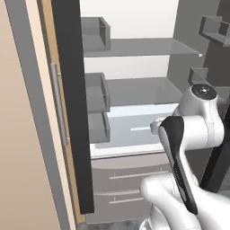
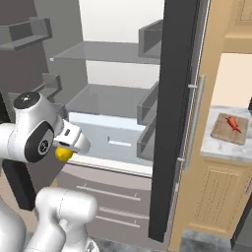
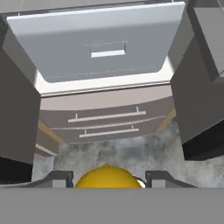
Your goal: Retrieve a lemon from the fridge and place it on the cutting board with the fish.
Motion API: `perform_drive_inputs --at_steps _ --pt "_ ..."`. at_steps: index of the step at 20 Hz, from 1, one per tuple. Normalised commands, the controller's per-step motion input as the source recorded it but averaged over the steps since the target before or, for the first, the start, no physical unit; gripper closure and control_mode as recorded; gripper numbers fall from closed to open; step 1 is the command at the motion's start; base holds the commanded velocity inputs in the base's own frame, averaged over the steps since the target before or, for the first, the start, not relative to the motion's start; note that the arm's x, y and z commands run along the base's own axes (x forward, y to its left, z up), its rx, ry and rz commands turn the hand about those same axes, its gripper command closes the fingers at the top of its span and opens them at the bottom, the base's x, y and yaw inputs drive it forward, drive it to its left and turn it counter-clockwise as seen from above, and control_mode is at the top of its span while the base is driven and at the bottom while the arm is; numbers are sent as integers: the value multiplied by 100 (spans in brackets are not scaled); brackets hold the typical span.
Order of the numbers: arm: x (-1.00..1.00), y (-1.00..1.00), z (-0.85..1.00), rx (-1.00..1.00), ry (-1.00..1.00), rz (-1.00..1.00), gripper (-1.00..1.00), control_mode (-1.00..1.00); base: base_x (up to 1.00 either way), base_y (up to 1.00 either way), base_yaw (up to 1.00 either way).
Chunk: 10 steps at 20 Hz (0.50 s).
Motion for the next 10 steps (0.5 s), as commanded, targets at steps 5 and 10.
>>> perform_drive_inputs --at_steps 5,10 --pt "0 0 0 0 0 0 100 100 -79 0 0" --pt "0 0 0 0 0 0 100 100 -51 -26 0"
